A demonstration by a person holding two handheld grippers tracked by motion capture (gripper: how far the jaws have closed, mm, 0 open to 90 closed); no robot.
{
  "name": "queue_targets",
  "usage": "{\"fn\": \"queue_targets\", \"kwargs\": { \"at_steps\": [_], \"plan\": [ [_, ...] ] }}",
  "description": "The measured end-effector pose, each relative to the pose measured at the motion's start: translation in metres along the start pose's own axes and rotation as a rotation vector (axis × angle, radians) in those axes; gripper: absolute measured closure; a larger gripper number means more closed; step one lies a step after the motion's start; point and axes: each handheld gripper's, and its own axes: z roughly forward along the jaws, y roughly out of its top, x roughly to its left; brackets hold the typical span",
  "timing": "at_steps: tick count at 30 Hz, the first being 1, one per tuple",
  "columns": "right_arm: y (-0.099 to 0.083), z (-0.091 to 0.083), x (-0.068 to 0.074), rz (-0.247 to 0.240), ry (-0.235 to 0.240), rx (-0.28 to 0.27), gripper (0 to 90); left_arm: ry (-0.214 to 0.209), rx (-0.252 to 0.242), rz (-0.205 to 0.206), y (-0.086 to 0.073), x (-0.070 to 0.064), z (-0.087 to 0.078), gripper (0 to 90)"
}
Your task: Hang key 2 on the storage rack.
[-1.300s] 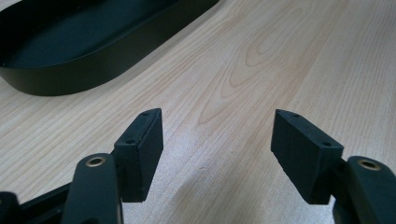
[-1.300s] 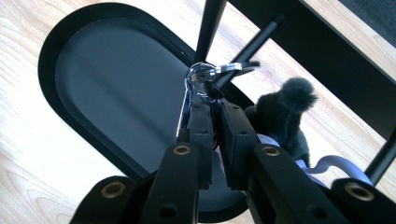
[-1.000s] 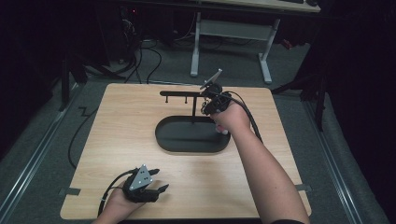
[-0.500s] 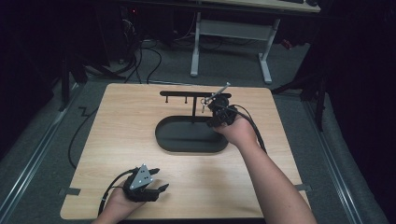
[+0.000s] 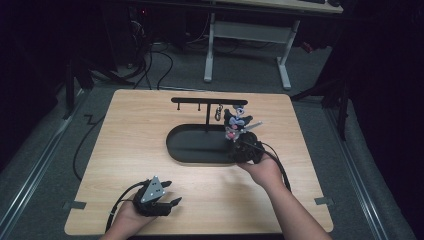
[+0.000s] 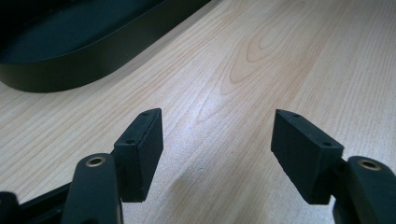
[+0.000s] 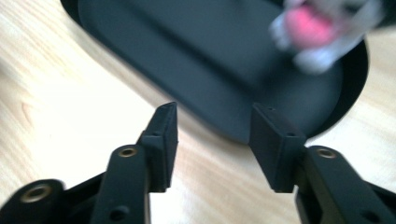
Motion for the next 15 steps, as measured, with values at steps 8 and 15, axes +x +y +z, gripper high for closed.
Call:
{"fn": "queue_targets", "kwargs": {
  "at_steps": [8, 15],
  "plan": [
    [-0.062, 0.001, -0.004, 0.026, -0.016, -0.104, 43.9, -0.006, -0.004, -0.02, 0.0, 0.001, 0.0, 34.9],
    [-0.133, -0.004, -0.012, 0.061, -0.063, -0.232, 35.1, -0.011, -0.012, -0.045, 0.0, 0.002, 0.0, 34.9]
  ]
}}
